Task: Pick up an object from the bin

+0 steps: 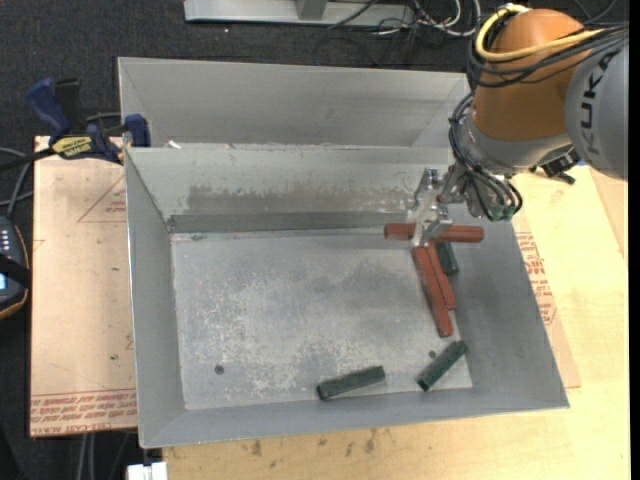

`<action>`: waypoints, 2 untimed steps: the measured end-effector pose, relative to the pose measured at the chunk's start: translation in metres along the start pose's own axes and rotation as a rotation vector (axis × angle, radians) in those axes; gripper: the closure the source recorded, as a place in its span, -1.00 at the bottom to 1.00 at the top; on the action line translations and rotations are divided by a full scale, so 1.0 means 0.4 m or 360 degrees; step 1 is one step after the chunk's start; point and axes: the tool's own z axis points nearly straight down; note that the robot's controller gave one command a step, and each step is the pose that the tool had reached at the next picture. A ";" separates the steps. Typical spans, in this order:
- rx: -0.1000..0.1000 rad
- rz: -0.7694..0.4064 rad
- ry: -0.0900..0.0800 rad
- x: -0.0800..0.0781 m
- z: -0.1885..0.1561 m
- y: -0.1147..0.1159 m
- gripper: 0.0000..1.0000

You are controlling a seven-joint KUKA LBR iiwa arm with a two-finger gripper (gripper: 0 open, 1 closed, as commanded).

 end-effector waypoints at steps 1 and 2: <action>0.0000 0.0000 0.0000 0.000 0.000 0.000 1.00; 0.0000 0.0000 0.0000 0.000 0.000 0.000 1.00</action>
Offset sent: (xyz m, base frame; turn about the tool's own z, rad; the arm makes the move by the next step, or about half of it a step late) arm 0.0000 0.0000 0.0000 0.0000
